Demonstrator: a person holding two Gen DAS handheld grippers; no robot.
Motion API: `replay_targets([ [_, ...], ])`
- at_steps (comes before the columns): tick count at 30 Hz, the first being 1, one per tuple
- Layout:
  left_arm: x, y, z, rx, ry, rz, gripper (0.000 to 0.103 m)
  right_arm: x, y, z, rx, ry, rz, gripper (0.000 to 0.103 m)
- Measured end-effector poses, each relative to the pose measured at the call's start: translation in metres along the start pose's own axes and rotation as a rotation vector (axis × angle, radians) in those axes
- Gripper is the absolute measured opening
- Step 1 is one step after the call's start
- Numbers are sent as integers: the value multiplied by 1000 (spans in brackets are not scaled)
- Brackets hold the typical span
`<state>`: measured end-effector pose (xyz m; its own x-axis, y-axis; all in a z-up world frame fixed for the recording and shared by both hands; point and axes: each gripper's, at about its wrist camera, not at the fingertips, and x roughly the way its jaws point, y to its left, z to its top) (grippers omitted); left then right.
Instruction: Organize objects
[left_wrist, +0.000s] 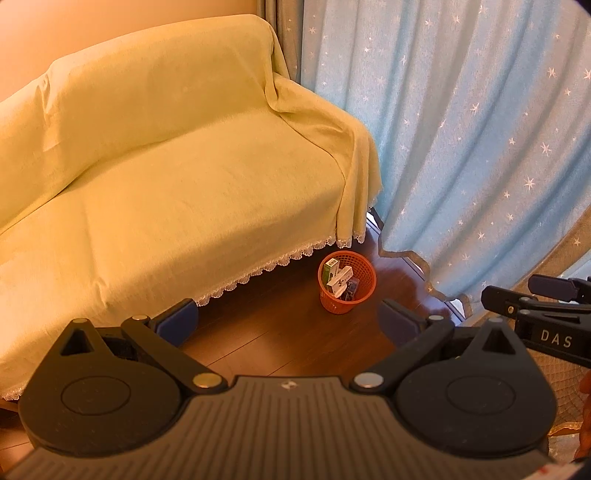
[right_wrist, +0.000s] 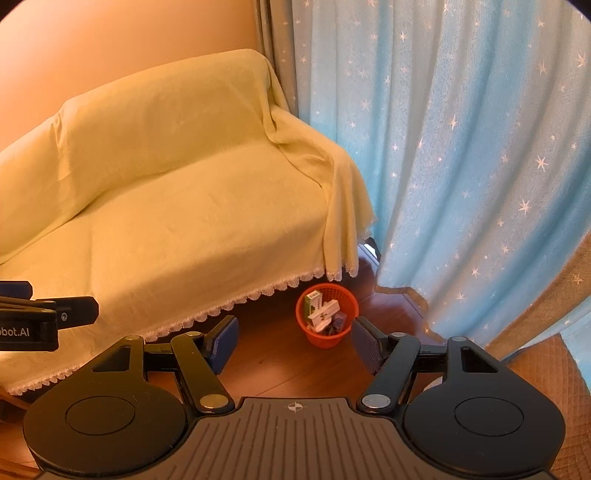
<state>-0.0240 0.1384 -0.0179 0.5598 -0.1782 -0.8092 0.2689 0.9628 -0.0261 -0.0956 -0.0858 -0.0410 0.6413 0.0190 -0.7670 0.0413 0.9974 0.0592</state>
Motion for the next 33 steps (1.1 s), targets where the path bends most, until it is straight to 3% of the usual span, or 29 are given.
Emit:
replay_targets([
  [33,2,8,-2,7,6,6,102,1,-1,3,1,11,-6,65],
])
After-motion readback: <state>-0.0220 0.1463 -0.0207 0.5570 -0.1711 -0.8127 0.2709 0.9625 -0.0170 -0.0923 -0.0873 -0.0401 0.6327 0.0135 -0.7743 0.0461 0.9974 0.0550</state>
